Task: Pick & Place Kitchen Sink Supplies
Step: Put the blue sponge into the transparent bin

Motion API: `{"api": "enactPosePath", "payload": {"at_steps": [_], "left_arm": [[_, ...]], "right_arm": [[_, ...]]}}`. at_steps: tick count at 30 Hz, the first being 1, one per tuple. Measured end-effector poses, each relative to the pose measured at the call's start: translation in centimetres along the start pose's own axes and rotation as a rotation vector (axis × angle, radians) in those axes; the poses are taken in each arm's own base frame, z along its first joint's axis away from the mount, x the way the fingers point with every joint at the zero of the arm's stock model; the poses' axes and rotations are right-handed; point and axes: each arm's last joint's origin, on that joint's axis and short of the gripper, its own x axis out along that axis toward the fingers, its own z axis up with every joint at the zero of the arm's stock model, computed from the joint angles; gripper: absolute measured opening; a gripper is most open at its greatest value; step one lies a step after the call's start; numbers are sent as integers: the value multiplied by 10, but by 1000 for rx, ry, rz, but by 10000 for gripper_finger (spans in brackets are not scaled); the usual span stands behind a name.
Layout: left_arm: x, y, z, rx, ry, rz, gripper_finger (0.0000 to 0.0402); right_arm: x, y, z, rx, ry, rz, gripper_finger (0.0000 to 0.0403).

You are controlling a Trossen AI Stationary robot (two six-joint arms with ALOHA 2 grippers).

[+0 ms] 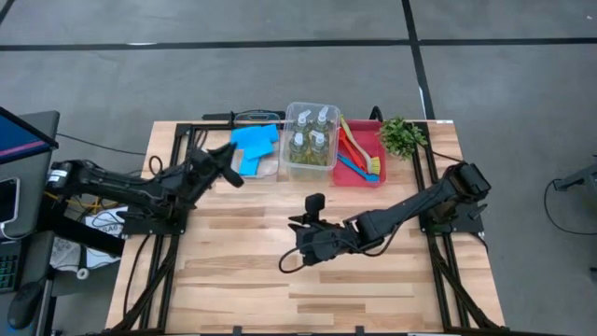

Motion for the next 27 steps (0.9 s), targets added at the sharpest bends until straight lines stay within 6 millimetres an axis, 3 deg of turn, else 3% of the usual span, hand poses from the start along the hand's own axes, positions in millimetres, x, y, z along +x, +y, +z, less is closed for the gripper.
{"api": "enactPosePath", "payload": {"at_steps": [5, 18, 27], "left_arm": [[1, 6, 0, 99, 11, 132, 17], [20, 14, -9, 158, 26, 150, 21], [27, 22, -8, 135, 19, 204, 58]], "right_arm": [[-1, 1, 0, -1, -2, 3, 75], [4, -5, -1, 8, 9, -13, 75], [4, -5, -2, 10, 9, -13, 75]]}}
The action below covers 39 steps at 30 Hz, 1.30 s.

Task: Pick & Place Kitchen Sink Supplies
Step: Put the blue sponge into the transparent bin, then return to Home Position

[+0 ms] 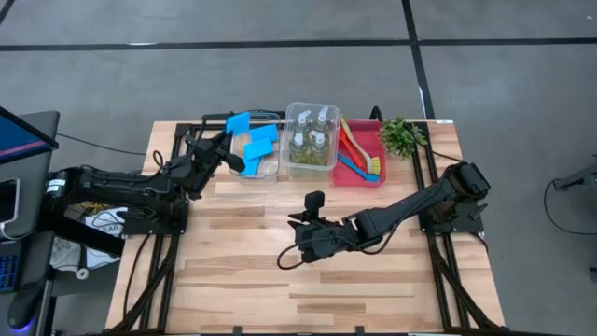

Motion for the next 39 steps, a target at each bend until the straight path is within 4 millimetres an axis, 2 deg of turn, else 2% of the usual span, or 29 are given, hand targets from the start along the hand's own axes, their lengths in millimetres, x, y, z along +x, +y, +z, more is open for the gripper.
{"api": "enactPosePath", "payload": {"at_steps": [10, 22, 25, 27, 30, 34, 36, 39], "left_arm": [[0, 0, -3, 0, 20, -3, 87], [-2, -2, -3, -24, 19, -19, 88], [-7, -6, -6, -95, 47, -48, 88], [-12, -12, -7, -123, 63, -146, 88], [-20, -21, -5, -77, 57, -438, 88], [-31, -25, 4, -116, 20, -808, 88], [-36, -20, 11, -151, 2, -906, 88], [-43, -5, 20, -169, -11, -945, 88]], "right_arm": [[0, 0, -1, 38, 5, 1, 75], [0, 1, -1, 48, 7, 18, 75], [0, 2, -5, 66, 37, 37, 75], [2, 0, -6, 121, 40, 31, 75], [5, -10, -11, 262, 80, 42, 75], [12, -29, -24, 421, 183, 251, 75], [17, -35, -28, 474, 215, 367, 75], [19, -37, -29, 496, 220, 478, 75]]}}
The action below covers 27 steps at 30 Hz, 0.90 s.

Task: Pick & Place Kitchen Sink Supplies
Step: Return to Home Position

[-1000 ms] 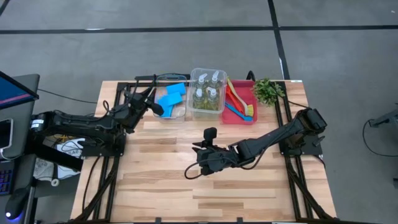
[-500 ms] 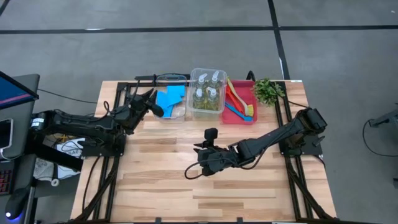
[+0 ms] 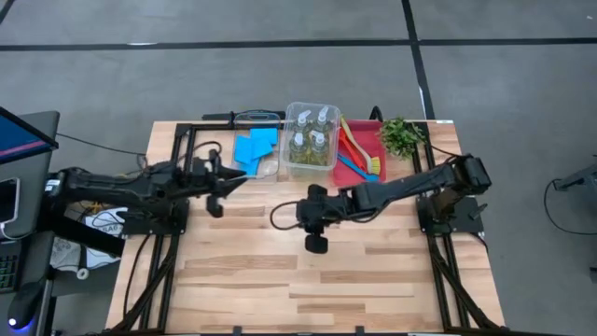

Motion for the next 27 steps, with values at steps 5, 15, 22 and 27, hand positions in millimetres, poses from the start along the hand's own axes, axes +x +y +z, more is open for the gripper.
{"api": "enactPosePath", "payload": {"at_steps": [5, 15, 22, 27], "left_arm": [[-30, 6, 10, -16, 11, 28, 88], [-73, 16, -10, -65, -43, 59, 88], [-79, 21, -49, -91, -44, 128, 88], [-76, 23, -65, -106, -16, 186, 88]], "right_arm": [[-4, 10, -1, -65, 2, 61, 75], [-39, 28, 3, -143, -88, 128, 75], [-76, 26, -13, -146, -193, 178, 75], [-107, 13, -36, -131, -305, 207, 75]]}}
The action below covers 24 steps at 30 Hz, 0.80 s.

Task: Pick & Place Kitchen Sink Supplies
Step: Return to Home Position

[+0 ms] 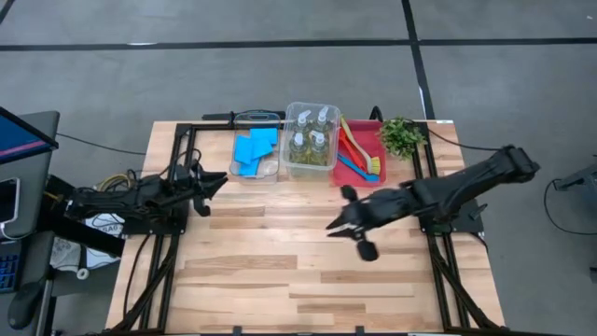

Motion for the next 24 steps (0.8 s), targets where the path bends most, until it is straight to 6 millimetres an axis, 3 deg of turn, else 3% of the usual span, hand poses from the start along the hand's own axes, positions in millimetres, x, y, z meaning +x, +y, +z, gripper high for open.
{"api": "enactPosePath", "payload": {"at_steps": [11, 22, 24], "left_arm": [[1, 1, -4, -22, -19, 15, 88], [1, 1, -4, -22, -18, 14, 88], [1, 1, -4, -22, -18, 15, 88]], "right_arm": [[-76, -16, -70, -7, -306, 27, 75], [-118, -29, -148, 14, -598, 58, 75], [-110, -31, -159, 16, -575, 40, 75]]}}
